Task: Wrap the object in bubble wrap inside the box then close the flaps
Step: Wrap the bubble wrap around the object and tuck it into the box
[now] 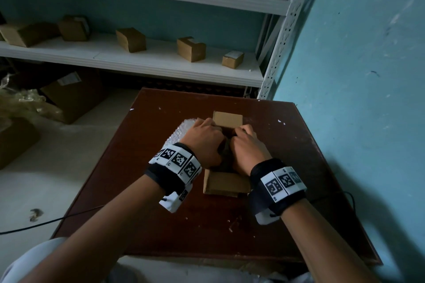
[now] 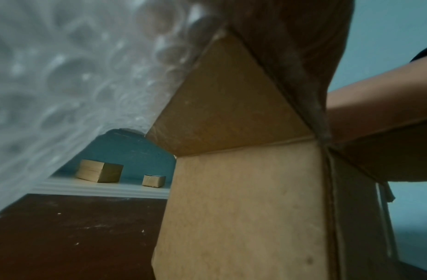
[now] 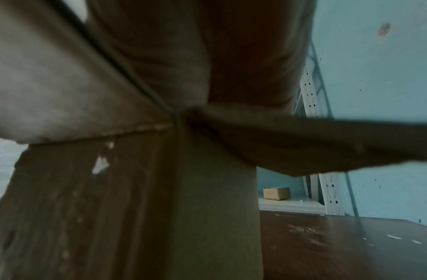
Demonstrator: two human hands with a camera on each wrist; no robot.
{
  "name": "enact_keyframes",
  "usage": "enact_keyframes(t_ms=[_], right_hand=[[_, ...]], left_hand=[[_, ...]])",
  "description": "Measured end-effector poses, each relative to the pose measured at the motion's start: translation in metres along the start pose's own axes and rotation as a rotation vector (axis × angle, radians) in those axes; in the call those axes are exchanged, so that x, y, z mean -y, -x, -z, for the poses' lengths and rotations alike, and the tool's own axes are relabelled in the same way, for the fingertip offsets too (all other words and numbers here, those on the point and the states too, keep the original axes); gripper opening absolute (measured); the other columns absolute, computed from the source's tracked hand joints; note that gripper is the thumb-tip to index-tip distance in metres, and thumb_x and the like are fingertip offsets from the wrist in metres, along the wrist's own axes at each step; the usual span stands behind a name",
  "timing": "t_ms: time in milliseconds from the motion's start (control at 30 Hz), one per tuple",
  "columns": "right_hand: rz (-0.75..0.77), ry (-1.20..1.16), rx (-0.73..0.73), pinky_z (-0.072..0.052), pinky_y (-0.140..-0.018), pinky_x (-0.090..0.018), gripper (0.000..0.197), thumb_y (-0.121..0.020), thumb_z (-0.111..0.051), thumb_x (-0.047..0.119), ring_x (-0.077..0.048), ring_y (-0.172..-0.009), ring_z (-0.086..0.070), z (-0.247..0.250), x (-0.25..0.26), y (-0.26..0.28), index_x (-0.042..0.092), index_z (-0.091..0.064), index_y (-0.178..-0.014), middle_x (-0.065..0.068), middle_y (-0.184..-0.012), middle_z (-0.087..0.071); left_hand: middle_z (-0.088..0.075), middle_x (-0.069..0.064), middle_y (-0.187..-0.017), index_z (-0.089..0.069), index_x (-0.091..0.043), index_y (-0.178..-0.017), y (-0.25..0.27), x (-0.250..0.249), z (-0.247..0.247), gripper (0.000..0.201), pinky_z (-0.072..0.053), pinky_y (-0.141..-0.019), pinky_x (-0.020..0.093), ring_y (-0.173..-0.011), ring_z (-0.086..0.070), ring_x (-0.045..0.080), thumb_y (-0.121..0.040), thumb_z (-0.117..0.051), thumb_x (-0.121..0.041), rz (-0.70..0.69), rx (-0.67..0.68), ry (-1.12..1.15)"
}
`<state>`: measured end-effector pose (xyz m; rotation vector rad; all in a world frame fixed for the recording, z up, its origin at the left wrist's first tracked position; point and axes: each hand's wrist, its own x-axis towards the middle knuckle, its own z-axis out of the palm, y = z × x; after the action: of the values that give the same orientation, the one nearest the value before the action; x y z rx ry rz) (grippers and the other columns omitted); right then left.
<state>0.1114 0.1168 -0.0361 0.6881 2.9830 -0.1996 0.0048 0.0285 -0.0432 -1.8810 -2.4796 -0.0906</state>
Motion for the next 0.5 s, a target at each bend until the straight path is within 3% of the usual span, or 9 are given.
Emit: enact_keyframes(t_ms=[200, 367, 500], right_hand=[[-0.039, 0.045, 0.018, -0.033, -0.106, -0.045, 0.022, -0.098, -0.046, 0.014, -0.032, -0.138, -0.016, 0.0034, 0.0007, -0.0012, 0.010, -0.062, -0.112, -0.007, -0.143, -0.030], [-0.075, 0.004, 0.030, -0.036, -0.104, -0.046, 0.012, -0.095, -0.052, 0.016, -0.034, -0.139, -0.014, 0.0046, 0.0019, 0.0000, 0.012, -0.062, -0.101, -0.008, -0.142, -0.027], [-0.086, -0.007, 0.035, -0.037, -0.101, -0.044, 0.016, -0.096, -0.050, 0.019, -0.033, -0.135, -0.019, 0.0038, 0.0024, -0.0004, 0.012, -0.061, -0.105, -0.007, -0.141, -0.026]], left_hand=[[-0.059, -0.006, -0.116, -0.064, -0.025, -0.110, 0.0001, 0.0000, 0.0006, 0.033, -0.031, -0.105, 0.036, -0.117, -0.042, 0.018, -0.086, -0.054, -0.044, -0.006, 0.012, -0.037], [-0.059, -0.005, -0.113, -0.066, -0.026, -0.105, 0.0004, 0.0001, 0.0021, 0.032, -0.032, -0.105, 0.038, -0.117, -0.042, 0.019, -0.085, -0.053, -0.047, -0.007, 0.026, -0.047], [-0.057, -0.007, -0.112, -0.064, -0.030, -0.104, -0.0001, -0.0004, 0.0028, 0.029, -0.033, -0.102, 0.037, -0.114, -0.043, 0.019, -0.084, -0.055, -0.048, -0.001, 0.016, -0.027]])
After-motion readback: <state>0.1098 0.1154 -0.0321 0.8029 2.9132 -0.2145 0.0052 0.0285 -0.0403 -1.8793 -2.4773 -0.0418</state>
